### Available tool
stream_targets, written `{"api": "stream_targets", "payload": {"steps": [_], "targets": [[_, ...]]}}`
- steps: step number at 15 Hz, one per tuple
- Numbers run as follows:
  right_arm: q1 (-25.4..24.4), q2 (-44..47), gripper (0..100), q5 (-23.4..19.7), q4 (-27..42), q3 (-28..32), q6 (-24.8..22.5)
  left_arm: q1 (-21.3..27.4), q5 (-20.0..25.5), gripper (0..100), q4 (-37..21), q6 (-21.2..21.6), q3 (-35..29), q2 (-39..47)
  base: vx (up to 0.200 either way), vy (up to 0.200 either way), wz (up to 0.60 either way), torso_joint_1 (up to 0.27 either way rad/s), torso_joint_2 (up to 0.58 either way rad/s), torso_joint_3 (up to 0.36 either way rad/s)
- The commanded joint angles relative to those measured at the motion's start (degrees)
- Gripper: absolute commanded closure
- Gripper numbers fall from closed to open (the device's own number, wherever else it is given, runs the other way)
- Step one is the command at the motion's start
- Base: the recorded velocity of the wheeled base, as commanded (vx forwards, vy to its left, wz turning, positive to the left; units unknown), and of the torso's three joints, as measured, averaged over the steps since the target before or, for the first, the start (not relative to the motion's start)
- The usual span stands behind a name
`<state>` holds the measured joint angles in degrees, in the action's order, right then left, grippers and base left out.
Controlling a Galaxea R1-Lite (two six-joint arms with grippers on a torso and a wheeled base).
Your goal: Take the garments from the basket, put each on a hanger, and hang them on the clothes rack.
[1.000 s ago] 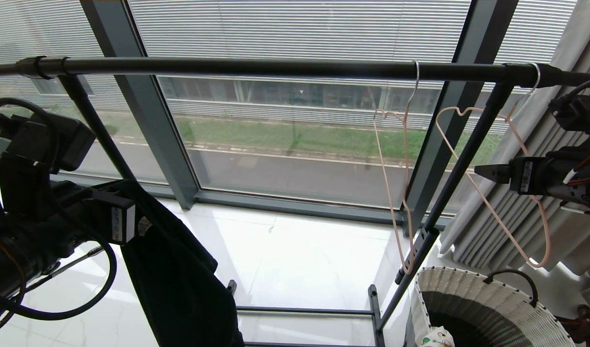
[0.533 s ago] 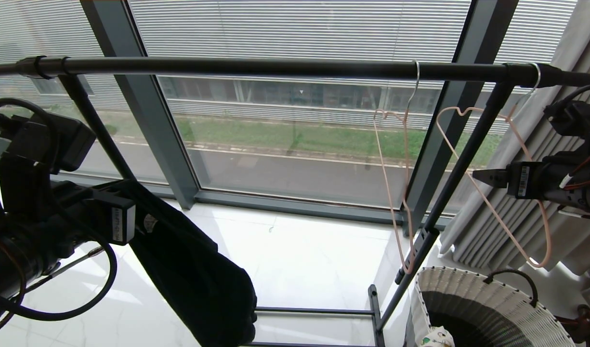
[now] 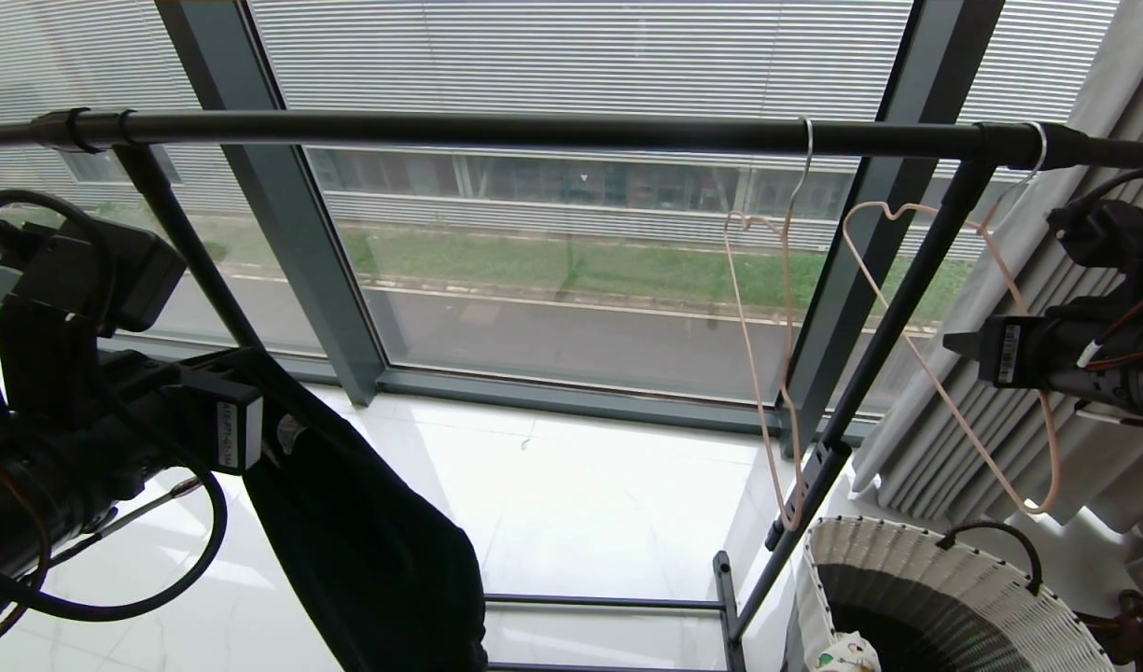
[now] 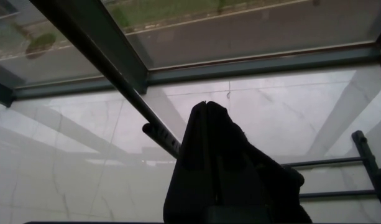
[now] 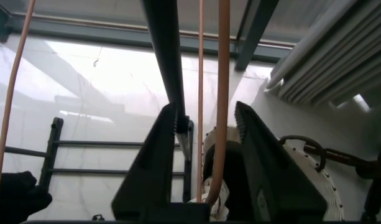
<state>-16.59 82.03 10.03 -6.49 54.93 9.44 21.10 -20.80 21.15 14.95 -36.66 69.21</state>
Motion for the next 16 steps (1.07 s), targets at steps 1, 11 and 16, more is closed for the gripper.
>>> {"api": "stream_targets", "payload": {"steps": [1, 11, 16], "targets": [[0.0, 0.1, 100, 0.0, 0.0, 0.0, 0.0, 0.0, 0.0, 100, 0.0, 0.0, 0.0, 0.1, 0.000, 0.000, 0.00, 0.000, 0.00, 0.000], [0.0, -0.6, 100, 0.1, -3.3, 0.0, 0.8, -0.1, 0.0, 100, 0.0, -0.2, 0.2, 0.1, 0.000, 0.000, 0.00, 0.000, 0.00, 0.000], [-0.1, -6.4, 100, 0.3, -3.9, -1.1, 0.5, -0.1, 0.0, 100, 0.0, -0.1, 0.1, -0.1, 0.000, 0.000, 0.00, 0.000, 0.00, 0.000]]}}
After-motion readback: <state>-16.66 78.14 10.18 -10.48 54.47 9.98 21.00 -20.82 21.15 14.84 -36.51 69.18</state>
